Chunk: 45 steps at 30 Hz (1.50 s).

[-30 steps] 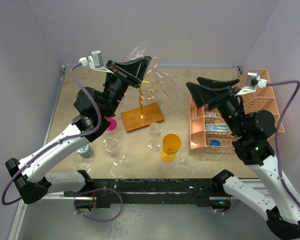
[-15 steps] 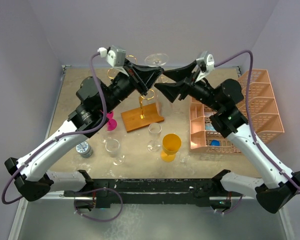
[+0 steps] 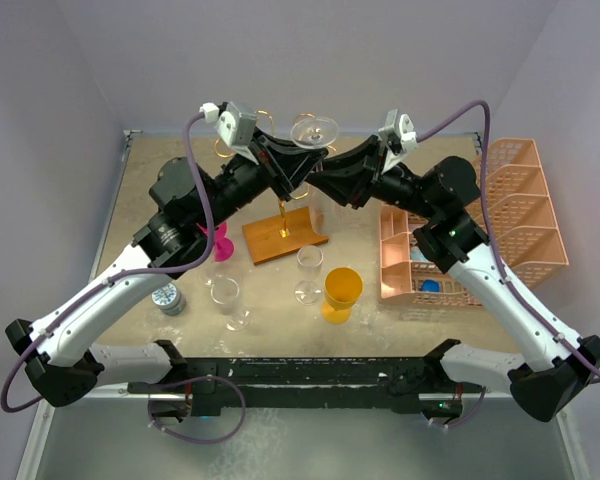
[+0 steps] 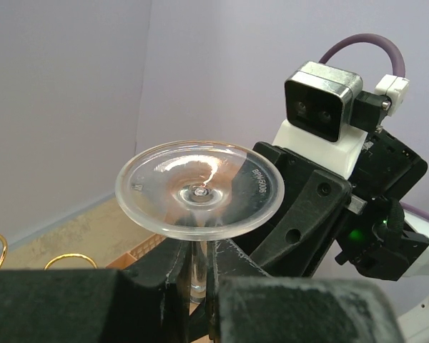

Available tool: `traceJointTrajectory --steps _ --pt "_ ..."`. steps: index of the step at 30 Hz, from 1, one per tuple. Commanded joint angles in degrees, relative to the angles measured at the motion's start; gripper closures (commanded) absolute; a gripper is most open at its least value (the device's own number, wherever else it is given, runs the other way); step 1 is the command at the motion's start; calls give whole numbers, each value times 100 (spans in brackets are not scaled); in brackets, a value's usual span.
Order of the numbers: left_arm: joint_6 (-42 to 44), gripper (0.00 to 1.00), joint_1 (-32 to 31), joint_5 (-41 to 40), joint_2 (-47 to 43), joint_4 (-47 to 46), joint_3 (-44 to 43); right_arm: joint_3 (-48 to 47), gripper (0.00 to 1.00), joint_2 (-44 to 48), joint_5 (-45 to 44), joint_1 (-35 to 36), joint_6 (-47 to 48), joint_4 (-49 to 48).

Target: Place the wine glass upside down on the wine glass rack

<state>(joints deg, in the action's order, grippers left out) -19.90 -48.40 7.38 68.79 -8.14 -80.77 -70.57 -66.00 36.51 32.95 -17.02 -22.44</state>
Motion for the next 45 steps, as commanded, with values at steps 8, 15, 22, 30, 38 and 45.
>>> traceJointTrajectory --steps 8,15,22,30,38,45 --pt "-29 100 -37 292 -258 -139 4 174 90 -10 307 -33 -170 -676" --pt "-112 100 -37 326 -296 -171 114 249 67 -3 437 -34 -261 -967" --pt "-46 100 -37 334 -257 -19 122 277 72 -34 470 -34 -407 -1229" --pt "-89 100 -38 240 -263 9 130 362 100 61 299 -34 -385 -1296" --pt "-115 43 -38 -151 -468 56 320 589 100 465 -934 -34 -240 -1487" --pt "-206 35 -38 -681 -804 247 634 1118 100 1108 -2720 -36 -23 -1462"
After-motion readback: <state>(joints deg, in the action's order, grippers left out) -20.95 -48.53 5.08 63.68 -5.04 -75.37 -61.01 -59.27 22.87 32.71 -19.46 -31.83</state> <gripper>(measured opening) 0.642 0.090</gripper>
